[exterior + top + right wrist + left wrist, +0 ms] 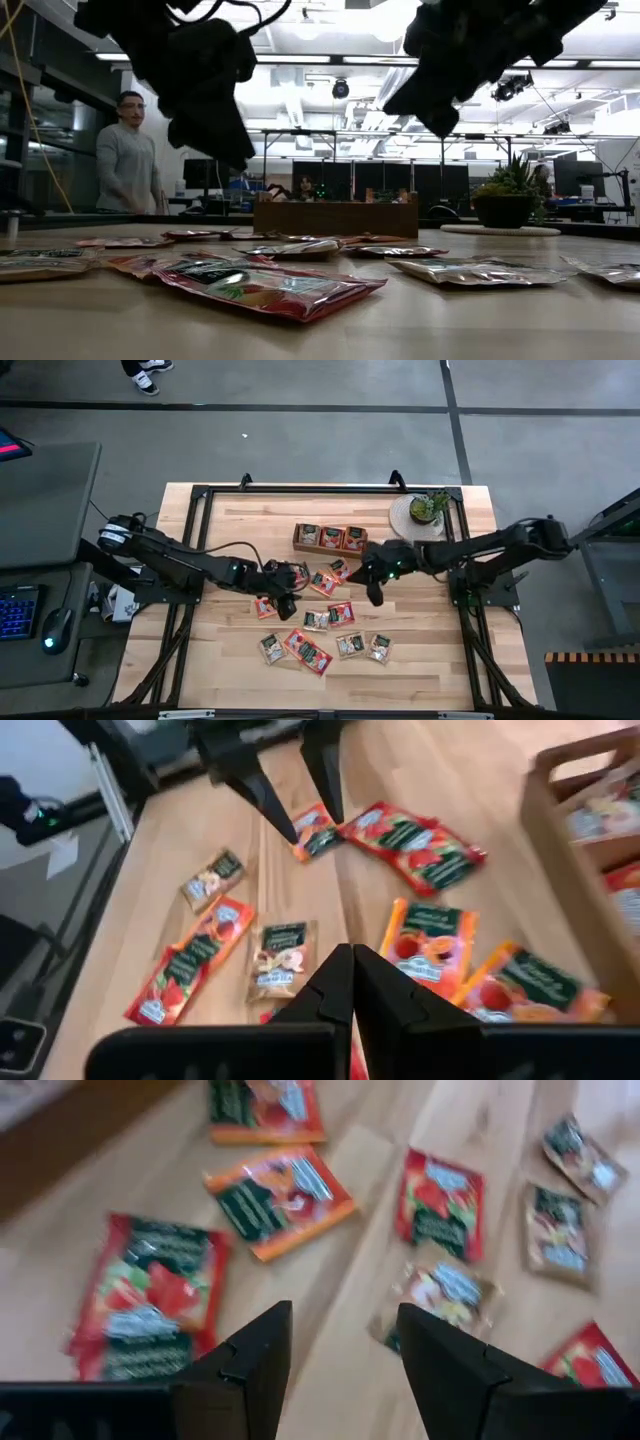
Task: Pick & Place Tea
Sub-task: Put the brown tea bag into the left section of the wooden organizer
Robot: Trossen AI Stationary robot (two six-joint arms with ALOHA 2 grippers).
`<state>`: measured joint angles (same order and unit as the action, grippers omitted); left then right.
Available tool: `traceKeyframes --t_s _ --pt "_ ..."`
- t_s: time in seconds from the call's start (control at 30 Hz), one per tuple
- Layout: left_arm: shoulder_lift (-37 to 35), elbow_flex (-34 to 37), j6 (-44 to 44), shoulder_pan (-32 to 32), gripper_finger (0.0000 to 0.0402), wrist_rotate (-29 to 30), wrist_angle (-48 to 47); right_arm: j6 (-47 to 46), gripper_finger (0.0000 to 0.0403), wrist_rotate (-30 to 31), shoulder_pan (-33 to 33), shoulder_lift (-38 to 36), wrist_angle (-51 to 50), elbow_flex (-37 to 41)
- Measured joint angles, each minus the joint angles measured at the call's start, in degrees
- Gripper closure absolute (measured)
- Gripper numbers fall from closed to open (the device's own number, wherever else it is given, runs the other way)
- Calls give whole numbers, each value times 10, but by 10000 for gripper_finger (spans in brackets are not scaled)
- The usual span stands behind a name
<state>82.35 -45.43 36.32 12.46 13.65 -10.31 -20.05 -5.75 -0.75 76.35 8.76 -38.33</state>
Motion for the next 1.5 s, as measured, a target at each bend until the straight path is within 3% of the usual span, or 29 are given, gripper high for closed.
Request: traceKeyframes --t_s 0.13,0.47,0.57,0.73,0.9,1.5 --pt "18 0 7 16 223 -22 0 1 401 39 -37 36 13 1" --pt "72 1 94 63 223 -23 23 -33 402 41 -81 139 61 -11" --pt "78 1 104 76 223 -21 38 -16 402 37 -95 174 55 -60" --pt "90 1 112 80 223 -29 33 23 403 48 -109 247 -62 -184" --pt "90 1 116 79 223 -26 29 21 403 52 -114 303 -122 -252" --pt "90 1 116 78 223 -7 40 -23 403 77 -146 338 -132 -264"
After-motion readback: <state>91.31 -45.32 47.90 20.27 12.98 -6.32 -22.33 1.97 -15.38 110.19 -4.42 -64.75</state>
